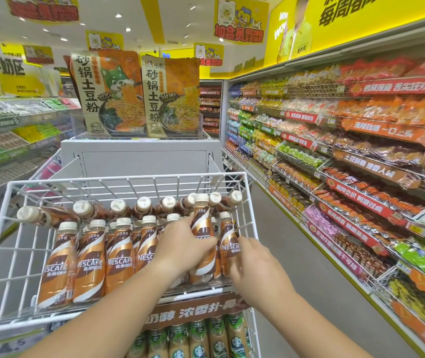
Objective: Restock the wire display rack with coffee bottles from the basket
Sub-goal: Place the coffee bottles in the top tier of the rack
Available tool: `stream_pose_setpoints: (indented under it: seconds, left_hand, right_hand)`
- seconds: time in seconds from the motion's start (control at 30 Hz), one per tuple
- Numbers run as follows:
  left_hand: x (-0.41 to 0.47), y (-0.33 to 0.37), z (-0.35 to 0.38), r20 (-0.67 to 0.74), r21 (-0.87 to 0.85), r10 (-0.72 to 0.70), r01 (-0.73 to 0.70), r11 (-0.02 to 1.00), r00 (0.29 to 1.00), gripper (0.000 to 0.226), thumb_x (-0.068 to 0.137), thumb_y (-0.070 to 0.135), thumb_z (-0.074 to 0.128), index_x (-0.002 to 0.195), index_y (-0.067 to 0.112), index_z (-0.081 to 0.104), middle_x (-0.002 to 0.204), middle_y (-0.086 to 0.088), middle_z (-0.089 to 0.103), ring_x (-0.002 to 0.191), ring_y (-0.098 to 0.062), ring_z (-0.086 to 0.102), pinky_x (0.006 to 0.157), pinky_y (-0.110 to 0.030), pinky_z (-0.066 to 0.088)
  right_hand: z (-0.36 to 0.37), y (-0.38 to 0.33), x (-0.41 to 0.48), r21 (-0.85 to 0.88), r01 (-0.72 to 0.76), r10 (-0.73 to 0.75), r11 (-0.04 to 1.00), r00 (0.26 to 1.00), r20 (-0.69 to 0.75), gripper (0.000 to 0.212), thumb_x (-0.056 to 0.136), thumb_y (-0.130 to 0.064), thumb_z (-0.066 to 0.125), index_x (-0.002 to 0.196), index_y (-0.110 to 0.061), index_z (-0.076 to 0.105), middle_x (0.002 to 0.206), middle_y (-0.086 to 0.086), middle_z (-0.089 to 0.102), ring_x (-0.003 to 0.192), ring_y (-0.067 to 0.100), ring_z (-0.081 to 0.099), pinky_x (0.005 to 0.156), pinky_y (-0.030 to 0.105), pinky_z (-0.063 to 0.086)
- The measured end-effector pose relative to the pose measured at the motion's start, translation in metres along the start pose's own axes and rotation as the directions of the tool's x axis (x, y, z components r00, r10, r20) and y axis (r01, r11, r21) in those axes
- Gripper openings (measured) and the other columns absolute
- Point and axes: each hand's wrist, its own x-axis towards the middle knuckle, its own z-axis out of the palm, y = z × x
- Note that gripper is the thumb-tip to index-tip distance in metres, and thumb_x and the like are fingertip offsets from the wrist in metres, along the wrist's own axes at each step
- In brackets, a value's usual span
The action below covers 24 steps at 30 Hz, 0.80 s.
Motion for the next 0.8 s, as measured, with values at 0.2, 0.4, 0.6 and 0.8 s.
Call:
stream_pose_setpoints:
  seconds: [0.2,0.4,0.6,0.8]
  left_hand:
    - [0.004,0.023,0.011,-0.003,0.058,0.001,-0.001,0.998,1.000,0.028,0.072,0.043,0.076,0.083,0.029,0.053,0.069,0.017,0.055,0.062,0.003,0.051,0.058,-0.026,0.046]
    - [0.009,0.029,0.040,-0.049,0.215,-0.007,0.017,0.976,0.999,0.059,0.073,0.054,0.077,0.115,0.017,0.058,0.106,0.001,0.069,0.108,-0.027,0.060,0.090,-0.040,0.052]
    - [0.011,0.032,0.056,-0.048,0.470,-0.010,0.031,0.882,0.999,0.065,0.070,0.071,0.071,0.113,0.023,0.062,0.107,0.000,0.070,0.115,-0.027,0.058,0.096,-0.040,0.046]
    - [0.017,0.028,0.060,-0.032,0.589,-0.070,0.075,0.805,0.997,0.055,0.072,0.078,0.062,0.073,0.022,0.063,0.099,0.002,0.062,0.116,-0.028,0.050,0.098,-0.045,0.035]
  right_hand:
    - [-0.017,0.016,-0.024,-0.426,0.130,-0.129,0.895,0.991,0.030,0.072,0.096,-0.053,0.035,0.156,-0.014,0.025,0.164,0.011,0.022,0.152,0.028,0.015,0.124,0.048,0.004]
    - [-0.041,0.031,-0.049,-0.486,0.120,-0.127,0.866,0.992,0.018,0.075,0.093,-0.057,0.045,0.151,-0.009,0.041,0.158,0.017,0.036,0.147,0.033,0.033,0.120,0.053,0.021]
    - [-0.059,0.055,-0.066,-0.489,0.100,-0.108,0.866,0.994,0.012,0.071,0.085,-0.057,0.058,0.136,-0.008,0.062,0.140,0.016,0.059,0.131,0.032,0.055,0.107,0.052,0.044]
    - [-0.058,0.070,-0.068,-0.499,0.087,-0.154,0.862,0.984,-0.094,0.068,0.085,-0.053,0.040,0.124,-0.005,0.070,0.127,0.017,0.067,0.117,0.033,0.065,0.095,0.052,0.054]
